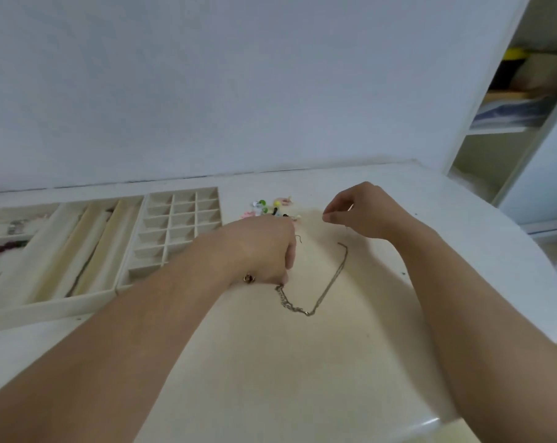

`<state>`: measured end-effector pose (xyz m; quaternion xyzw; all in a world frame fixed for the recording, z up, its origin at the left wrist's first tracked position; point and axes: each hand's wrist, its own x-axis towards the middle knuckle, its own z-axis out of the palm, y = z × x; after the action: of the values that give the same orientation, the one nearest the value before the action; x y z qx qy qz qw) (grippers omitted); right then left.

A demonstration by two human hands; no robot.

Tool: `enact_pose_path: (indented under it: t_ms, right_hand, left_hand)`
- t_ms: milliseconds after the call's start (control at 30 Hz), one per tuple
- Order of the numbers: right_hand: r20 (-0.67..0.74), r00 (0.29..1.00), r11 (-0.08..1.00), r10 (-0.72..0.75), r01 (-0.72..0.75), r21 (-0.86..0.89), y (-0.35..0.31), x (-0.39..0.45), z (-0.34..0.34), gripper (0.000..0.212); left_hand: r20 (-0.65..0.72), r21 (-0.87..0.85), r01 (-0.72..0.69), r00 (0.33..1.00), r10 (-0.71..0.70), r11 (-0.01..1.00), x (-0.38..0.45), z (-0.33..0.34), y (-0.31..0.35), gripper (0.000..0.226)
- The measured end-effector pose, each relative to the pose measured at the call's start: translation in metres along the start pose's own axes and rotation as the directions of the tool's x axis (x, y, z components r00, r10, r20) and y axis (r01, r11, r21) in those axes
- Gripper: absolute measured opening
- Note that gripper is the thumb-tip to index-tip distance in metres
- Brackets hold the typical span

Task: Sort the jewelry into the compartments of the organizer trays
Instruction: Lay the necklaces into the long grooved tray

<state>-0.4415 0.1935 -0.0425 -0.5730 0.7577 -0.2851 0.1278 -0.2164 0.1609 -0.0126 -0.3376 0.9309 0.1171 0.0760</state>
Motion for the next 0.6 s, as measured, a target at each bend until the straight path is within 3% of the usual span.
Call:
enact_pose_path:
  t_ms: [200, 300, 367, 433, 500, 600]
  right_hand:
    - [0.084, 0.996, 0.998, 0.019, -0.014, -0.056, -0.008, -0.007, 0.003, 0.002]
    - [0.11, 0.994, 0.999, -0.01, 0.016, -0.049, -0.017, -0.013, 0.007, 0.002]
    - [0.099, 0.994, 0.999, -0.052, 0.053, -0.005, -0.022, -0.015, 0.008, 0.003]
    - [0.154, 0.985, 0.992, -0.083, 0.066, 0.111, -0.026, -0.017, 0.009, 0.007]
    - [0.291, 0.946, 0.95, -0.139, 0.044, 0.311, -0.032, -0.021, 0.011, 0.02]
    - [0.508, 0.823, 0.772, -0.254, -0.144, 0.619, -0.041, -0.024, 0.009, 0.049]
  left_hand:
    - [-0.028, 0.086, -0.019, 0.999, 0.022, 0.996, -0.005, 0.001, 0.004, 0.012]
    - [-0.001, 0.015, -0.038, 0.999, 0.038, 0.999, -0.004, 0.001, 0.003, 0.004]
    - [-0.015, -0.063, -0.071, 0.997, 0.07, 0.995, -0.006, -0.004, 0.001, 0.014]
    - [-0.111, -0.222, -0.098, 0.991, 0.074, 0.97, -0.008, -0.014, -0.003, 0.019]
    - [-0.265, -0.393, -0.15, 0.963, 0.044, 0.907, -0.011, -0.027, -0.008, 0.01]
    - [-0.489, -0.494, -0.249, 0.872, -0.03, 0.833, -0.011, -0.038, -0.016, 0.005]
